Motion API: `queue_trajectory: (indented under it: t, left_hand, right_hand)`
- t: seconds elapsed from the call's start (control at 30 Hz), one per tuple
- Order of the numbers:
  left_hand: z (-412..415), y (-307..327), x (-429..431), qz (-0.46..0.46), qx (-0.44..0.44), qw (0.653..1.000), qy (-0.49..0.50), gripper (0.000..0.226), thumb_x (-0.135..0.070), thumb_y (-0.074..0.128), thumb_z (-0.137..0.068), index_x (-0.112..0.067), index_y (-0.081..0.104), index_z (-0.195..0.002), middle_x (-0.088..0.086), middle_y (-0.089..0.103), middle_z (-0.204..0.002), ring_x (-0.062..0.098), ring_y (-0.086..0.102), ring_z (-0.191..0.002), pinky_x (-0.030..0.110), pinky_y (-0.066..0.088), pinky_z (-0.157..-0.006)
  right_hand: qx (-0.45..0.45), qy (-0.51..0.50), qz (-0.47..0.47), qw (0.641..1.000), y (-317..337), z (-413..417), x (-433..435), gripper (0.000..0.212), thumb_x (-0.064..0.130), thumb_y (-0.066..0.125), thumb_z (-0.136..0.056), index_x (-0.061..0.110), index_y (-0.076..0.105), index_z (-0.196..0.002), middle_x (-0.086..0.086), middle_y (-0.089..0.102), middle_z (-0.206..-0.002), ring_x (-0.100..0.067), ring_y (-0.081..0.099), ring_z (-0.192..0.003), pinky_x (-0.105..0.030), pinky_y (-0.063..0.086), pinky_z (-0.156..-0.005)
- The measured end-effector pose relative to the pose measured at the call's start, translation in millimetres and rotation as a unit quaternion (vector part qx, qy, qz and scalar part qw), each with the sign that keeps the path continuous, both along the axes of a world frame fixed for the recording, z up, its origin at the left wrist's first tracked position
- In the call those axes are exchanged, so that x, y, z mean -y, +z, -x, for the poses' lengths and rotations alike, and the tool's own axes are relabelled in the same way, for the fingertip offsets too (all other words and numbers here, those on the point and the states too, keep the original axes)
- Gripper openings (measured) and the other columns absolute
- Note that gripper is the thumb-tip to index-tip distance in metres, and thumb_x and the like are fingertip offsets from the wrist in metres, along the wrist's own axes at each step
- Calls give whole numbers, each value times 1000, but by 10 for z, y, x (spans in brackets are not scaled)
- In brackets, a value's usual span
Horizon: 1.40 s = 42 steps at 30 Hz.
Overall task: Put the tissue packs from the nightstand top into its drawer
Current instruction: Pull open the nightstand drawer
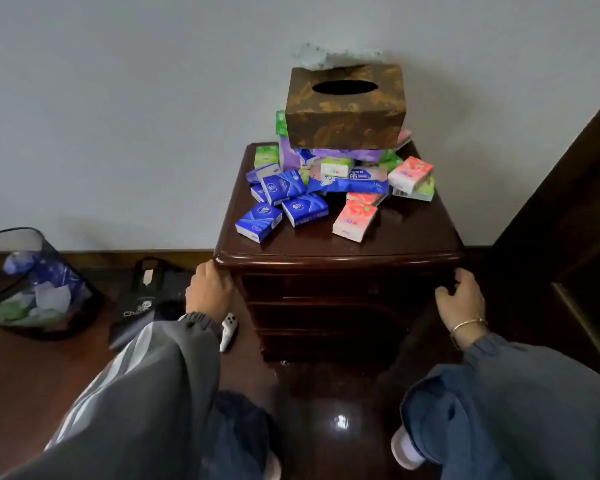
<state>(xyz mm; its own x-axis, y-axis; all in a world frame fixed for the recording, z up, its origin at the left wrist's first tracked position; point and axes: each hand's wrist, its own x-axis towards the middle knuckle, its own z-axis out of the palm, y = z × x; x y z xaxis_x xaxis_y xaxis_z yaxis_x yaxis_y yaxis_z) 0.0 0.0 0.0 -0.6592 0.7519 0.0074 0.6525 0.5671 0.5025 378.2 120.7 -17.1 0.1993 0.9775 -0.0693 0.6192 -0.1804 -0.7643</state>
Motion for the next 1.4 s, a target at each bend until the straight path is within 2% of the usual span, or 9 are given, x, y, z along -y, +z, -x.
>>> queue_trajectory:
  t: [0.2, 0.4, 0.6, 0.8, 1.0, 1.13, 1.2, 1.27, 1.4]
  left_hand:
    - [-271, -711, -33, 20, 173, 984, 33, 45, -13, 57, -84, 0, 41, -125, 24, 47, -132, 43, 48, -119, 48, 40, -99]
    - [-214, -1071, -108, 24, 260, 965, 11, 60, -12, 50, -83, -18, 28, -138, 14, 53, -127, 36, 49, -119, 49, 39, -105]
    - [-119, -1173, -117, 22, 257, 966, 30, 50, -10, 48, -85, -23, 35, -131, 14, 59, -116, 34, 51, -118, 46, 46, -99]
    - [-17, -1018, 3, 57, 273, 960, -2, 53, -10, 55, -83, -13, 42, -135, 14, 56, -132, 33, 53, -123, 48, 46, -101]
    - [92, -761, 277, 252, 194, 940, -127, 56, -13, 66, -77, -13, 47, -130, 9, 62, -117, 29, 59, -111, 34, 47, -91]
    - [-125, -649, 451, 343, 36, 908, -236, 73, -36, 66, -80, -19, 34, -143, 8, 39, -147, 28, 40, -133, 37, 38, -105]
    - [-338, -646, 500, 292, -61, 917, -264, 79, -47, 60, -81, -24, 26, -148, 2, 20, -158, 25, 21, -144, 44, 29, -113]
    - [-580, -680, 495, 253, -82, 919, -290, 76, -49, 55, -85, -27, 24, -150, 1, 20, -159, 23, 17, -146, 45, 21, -116]
    - [-871, -717, 516, 246, -86, 928, -265, 69, -54, 49, -88, -28, 28, -148, 4, 36, -150, 28, 27, -141, 45, 24, -115]
  right_hand:
    - [-59, 9, 127, 990, -570, 232, 11, 70, 10, 59, -83, 11, 25, -145, -15, 49, -137, -34, 50, -123, -38, 38, -107]
    - [-61, -8, 107, 992, -828, 201, -23, 65, 4, 60, -80, 12, 35, -139, -13, 55, -131, -31, 53, -120, -35, 40, -97]
    - [-96, 1, 116, 989, -847, 76, -64, 60, -1, 57, -80, 11, 40, -136, -9, 55, -130, -24, 54, -116, -32, 41, -95]
    - [22, 56, 168, 984, -685, -144, -137, 49, 7, 59, -77, 10, 48, -125, -9, 60, -113, -30, 55, -106, -37, 45, -92]
    - [263, 225, 263, 901, -429, -353, 17, 41, 21, 58, -78, 10, 51, -117, -7, 59, -95, -25, 57, -87, -28, 42, -67]
    - [445, 303, 234, 809, -392, -212, 341, 60, 39, 53, -81, 21, 39, -137, -5, 47, -137, -26, 41, -129, -39, 37, -101]
    - [429, 369, 175, 806, -415, -16, 543, 69, 38, 52, -84, 24, 25, -145, 0, 26, -153, -22, 19, -143, -46, 19, -113]
    - [396, 404, 150, 811, -429, 188, 693, 71, 35, 52, -85, 22, 20, -147, -1, 23, -155, -19, 18, -144, -47, 12, -115]
    - [403, 395, 119, 817, -432, 323, 757, 65, 33, 54, -84, 20, 29, -143, -3, 42, -141, -22, 38, -132, -41, 27, -111]
